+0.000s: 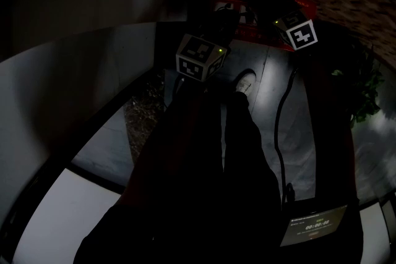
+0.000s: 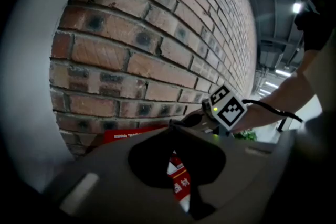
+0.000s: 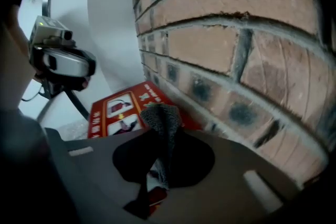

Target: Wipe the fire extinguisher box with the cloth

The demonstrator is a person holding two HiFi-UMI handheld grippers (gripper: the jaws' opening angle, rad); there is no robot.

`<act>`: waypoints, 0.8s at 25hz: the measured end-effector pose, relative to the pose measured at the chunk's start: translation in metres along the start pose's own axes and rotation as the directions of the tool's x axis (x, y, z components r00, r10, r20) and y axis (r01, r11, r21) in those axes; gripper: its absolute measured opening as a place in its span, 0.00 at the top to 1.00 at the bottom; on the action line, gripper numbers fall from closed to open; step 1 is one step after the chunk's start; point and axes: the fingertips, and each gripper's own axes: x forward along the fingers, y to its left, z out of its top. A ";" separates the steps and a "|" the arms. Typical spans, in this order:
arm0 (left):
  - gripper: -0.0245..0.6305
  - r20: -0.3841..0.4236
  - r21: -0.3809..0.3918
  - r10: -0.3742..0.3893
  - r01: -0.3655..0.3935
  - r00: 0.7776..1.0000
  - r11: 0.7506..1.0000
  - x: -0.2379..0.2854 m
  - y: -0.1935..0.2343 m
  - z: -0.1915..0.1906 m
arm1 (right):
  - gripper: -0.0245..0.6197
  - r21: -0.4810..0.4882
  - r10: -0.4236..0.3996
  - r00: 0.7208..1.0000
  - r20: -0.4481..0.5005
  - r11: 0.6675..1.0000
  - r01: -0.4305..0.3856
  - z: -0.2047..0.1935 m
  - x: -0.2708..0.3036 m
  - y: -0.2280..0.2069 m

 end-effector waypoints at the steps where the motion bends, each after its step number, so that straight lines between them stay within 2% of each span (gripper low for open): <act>1: 0.97 -0.003 -0.001 0.001 -0.001 1.000 1.000 0.001 0.000 -0.001 | 0.91 0.018 0.029 1.000 0.004 0.999 -0.029 -0.005 -0.001 0.009; 6: 0.97 -0.024 0.000 -0.005 0.005 1.000 1.000 0.002 -0.003 -0.011 | 0.91 0.018 0.134 0.991 0.011 0.991 -0.134 -0.020 -0.010 0.068; 10: 0.97 -0.050 0.001 -0.025 0.025 0.998 1.000 0.004 -0.009 -0.021 | 0.91 0.010 0.174 0.985 0.014 0.985 -0.174 -0.029 -0.016 0.103; 17: 0.97 -0.049 -0.009 -0.011 0.011 0.999 1.000 0.004 -0.011 -0.024 | 0.91 0.042 0.186 0.982 0.027 0.982 -0.187 -0.034 -0.019 0.108; 20: 0.97 -0.048 -0.010 -0.009 0.009 0.999 1.000 0.004 -0.012 -0.023 | 0.91 0.041 0.153 0.987 0.055 0.987 -0.155 -0.029 -0.025 0.094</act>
